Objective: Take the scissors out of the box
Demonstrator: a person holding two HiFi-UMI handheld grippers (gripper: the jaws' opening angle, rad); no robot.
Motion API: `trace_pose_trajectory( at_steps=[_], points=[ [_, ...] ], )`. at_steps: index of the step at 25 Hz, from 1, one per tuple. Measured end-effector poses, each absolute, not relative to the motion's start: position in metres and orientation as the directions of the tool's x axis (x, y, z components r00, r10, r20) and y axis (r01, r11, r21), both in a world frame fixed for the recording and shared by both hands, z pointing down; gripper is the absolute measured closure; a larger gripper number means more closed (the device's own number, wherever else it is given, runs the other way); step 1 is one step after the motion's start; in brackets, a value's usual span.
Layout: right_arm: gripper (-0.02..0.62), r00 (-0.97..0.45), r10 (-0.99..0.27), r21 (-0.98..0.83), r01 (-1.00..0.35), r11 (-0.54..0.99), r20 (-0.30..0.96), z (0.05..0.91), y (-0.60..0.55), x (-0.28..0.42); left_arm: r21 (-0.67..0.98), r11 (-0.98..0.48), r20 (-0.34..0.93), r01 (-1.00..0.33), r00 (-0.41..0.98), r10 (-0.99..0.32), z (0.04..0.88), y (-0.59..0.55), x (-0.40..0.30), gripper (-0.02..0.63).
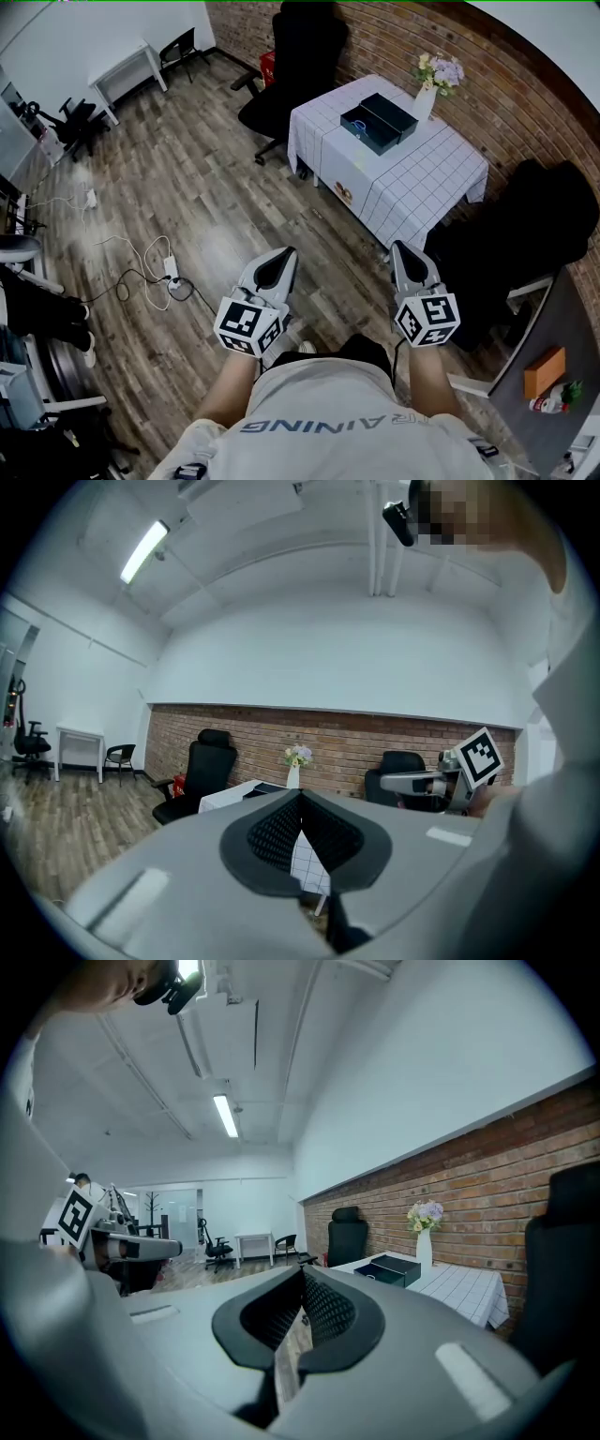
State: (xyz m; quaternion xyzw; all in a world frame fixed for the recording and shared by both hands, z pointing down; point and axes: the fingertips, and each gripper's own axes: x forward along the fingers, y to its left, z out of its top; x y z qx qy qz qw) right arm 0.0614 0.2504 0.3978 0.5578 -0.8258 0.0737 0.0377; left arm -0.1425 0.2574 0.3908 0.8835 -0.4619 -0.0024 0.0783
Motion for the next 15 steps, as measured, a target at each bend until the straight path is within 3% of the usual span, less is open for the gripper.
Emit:
trace_pose_trajectory(
  at_steps=[15],
  points=[
    [0.581,-0.400,-0.899,-0.083,-0.916,0.392,0.176,0.407,0.157,0.037,0.184,-0.530,0.100,-0.828,0.552,-0.828,0.406,0.173,-0.172,0.603]
  ],
)
